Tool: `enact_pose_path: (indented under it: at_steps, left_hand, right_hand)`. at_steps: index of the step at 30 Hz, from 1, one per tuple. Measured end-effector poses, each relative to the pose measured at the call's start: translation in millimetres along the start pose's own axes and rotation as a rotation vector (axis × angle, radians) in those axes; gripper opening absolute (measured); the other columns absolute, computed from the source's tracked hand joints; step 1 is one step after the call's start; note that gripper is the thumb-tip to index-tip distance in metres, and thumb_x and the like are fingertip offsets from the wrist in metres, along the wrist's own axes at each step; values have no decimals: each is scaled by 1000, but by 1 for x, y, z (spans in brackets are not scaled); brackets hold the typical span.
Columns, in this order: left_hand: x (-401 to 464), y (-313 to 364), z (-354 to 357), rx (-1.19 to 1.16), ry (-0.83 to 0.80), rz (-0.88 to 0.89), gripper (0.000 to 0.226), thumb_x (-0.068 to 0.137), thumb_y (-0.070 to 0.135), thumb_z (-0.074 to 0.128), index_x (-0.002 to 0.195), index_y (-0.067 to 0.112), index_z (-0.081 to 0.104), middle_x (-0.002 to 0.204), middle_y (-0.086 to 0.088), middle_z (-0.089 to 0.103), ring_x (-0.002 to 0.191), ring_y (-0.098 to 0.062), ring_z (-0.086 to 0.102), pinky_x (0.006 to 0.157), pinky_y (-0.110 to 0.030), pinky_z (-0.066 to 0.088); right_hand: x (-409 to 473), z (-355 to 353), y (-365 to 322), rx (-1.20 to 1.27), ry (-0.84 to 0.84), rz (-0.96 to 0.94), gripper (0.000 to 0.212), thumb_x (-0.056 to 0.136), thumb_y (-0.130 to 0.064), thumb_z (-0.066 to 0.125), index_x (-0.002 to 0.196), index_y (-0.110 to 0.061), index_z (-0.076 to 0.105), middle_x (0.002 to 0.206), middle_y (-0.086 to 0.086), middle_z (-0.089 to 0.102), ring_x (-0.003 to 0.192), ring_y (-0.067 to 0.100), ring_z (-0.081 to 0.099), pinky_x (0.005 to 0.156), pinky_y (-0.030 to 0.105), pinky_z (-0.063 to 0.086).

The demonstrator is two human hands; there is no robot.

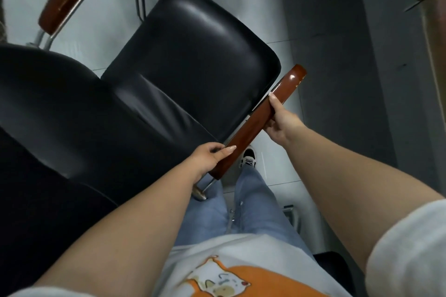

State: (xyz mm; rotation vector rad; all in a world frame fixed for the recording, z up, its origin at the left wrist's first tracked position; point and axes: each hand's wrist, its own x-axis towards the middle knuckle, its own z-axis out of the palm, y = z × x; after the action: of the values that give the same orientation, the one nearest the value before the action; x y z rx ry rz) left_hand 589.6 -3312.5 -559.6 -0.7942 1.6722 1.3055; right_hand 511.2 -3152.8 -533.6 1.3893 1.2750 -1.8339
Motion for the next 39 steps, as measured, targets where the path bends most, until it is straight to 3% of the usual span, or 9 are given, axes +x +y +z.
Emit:
enact_pose_path:
  at_steps: [10,12,14,18,20,26,31,36,39]
  left_hand:
    - [-9,-13,-4,-20,31,-15,36,84,37,64,108,11,60,97,-4,61,84,-16,58,76,-27,51]
    - [-14,-14,-1,-1,63,2,34,85,38,63,108,13,59,97,-2,58,80,-13,55,65,-21,46]
    - [-18,-13,2,16,122,37,37,87,39,61,113,12,60,102,-3,57,89,-15,53,72,-23,43]
    - [-37,8,18,-58,225,167,33,93,35,51,115,12,60,111,-3,60,100,-18,55,87,-29,43]
    - [-53,24,27,-76,212,247,24,94,32,50,111,17,59,109,-2,61,98,-16,57,88,-29,45]
    - [-92,80,23,112,143,435,18,94,27,50,107,18,58,93,3,63,84,-8,57,72,-21,44]
    - [-133,96,10,80,80,549,14,94,25,50,103,18,58,88,4,63,90,-10,59,85,-26,46]
    - [-156,65,18,-155,129,576,16,94,23,50,104,14,59,84,1,63,76,-10,61,54,-16,51]
    - [-171,46,27,-204,88,621,10,94,21,49,97,15,57,88,-4,65,89,-20,65,82,-31,55]
  right_hand:
    - [-21,-2,45,14,93,-96,39,92,-26,57,125,-6,54,121,7,62,112,21,59,102,35,46]
    - [-28,-7,56,-53,131,-105,35,91,-26,59,118,-4,57,115,9,63,103,20,62,97,31,49]
    - [-38,-10,65,-82,158,-116,30,91,-24,59,111,-2,59,106,16,65,89,17,60,93,30,51]
    - [-63,-18,75,-117,73,-143,21,92,-20,57,103,-3,61,75,8,58,65,13,52,84,30,53]
    - [-73,-25,72,-165,55,-178,12,91,-22,59,90,-10,60,73,3,59,65,12,55,78,25,52]
    - [-105,-42,42,-212,60,-364,18,92,-24,57,101,-8,60,79,2,61,77,17,59,82,32,53]
    - [-141,-26,34,-57,-6,-468,13,93,-22,56,99,-11,60,78,3,62,70,12,60,78,27,52]
    - [-165,-22,53,52,22,-550,15,92,-21,56,97,-7,60,75,4,61,66,12,57,70,22,51]
    - [-180,-25,81,135,101,-581,11,92,-21,57,86,-13,60,73,1,60,63,10,57,68,21,51]
